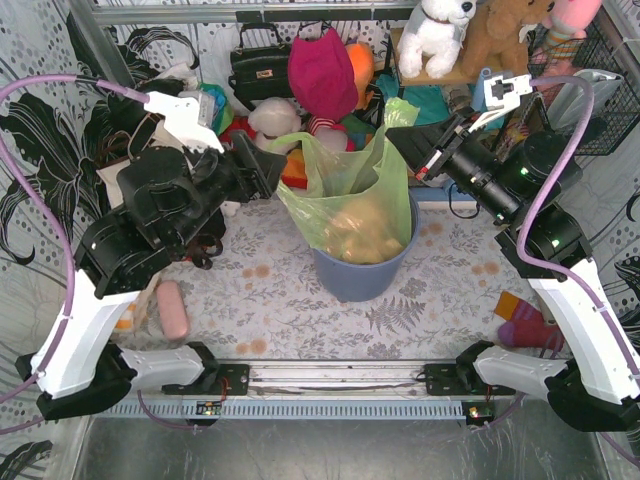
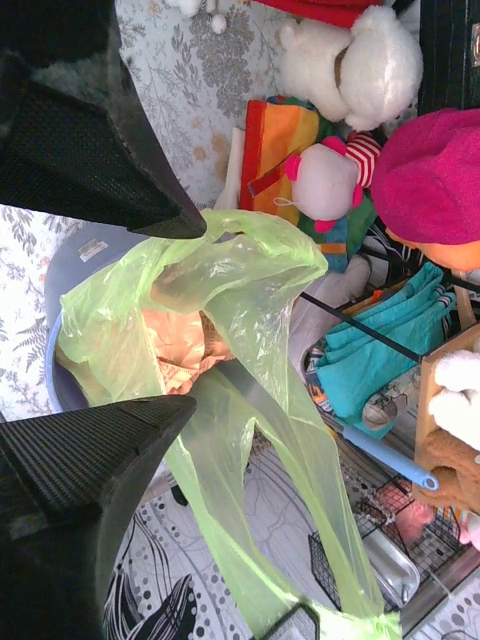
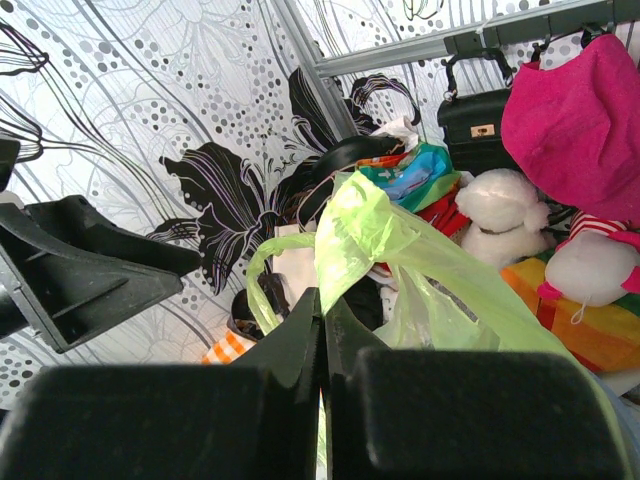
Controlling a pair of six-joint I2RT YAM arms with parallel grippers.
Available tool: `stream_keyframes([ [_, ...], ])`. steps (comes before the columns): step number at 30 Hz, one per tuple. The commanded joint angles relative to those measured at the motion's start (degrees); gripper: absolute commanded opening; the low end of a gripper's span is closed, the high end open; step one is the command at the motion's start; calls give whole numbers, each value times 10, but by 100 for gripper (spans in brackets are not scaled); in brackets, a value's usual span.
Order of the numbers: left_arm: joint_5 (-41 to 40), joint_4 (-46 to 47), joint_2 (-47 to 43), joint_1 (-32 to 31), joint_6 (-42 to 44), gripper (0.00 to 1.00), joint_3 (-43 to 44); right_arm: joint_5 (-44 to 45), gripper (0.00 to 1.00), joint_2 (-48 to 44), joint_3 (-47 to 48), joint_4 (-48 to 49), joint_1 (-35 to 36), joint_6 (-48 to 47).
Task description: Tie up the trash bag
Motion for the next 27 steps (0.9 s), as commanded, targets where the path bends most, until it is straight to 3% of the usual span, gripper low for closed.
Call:
stream_keyframes([
  [1, -9, 22, 10, -1, 3, 74, -16, 3, 0, -9, -3, 9, -3, 2],
  [5, -13, 20, 20, 10, -5, 77, -41, 1, 0, -15, -5, 8, -3, 8],
  [7, 15, 25, 21, 51, -20, 77, -61, 3, 0, -19, -7, 7, -3, 8],
  [10, 109, 74, 1, 114, -33, 79, -124, 5, 0, -21, -6, 2, -3, 9],
  [16, 381, 255, -51, 205, -88, 77, -236, 4, 0, -24, -13, 4, -2, 13],
  [19, 498, 337, -52, 217, -124, 76, -265, 0, 0, -25, -20, 8, -3, 17],
  [24, 611, 497, -47, 218, -201, 73, -299, -44, 0, -29, -46, 54, -3, 25],
  [27, 662, 592, -37, 218, -250, 73, -296, -90, 12, -21, -45, 82, -3, 35],
])
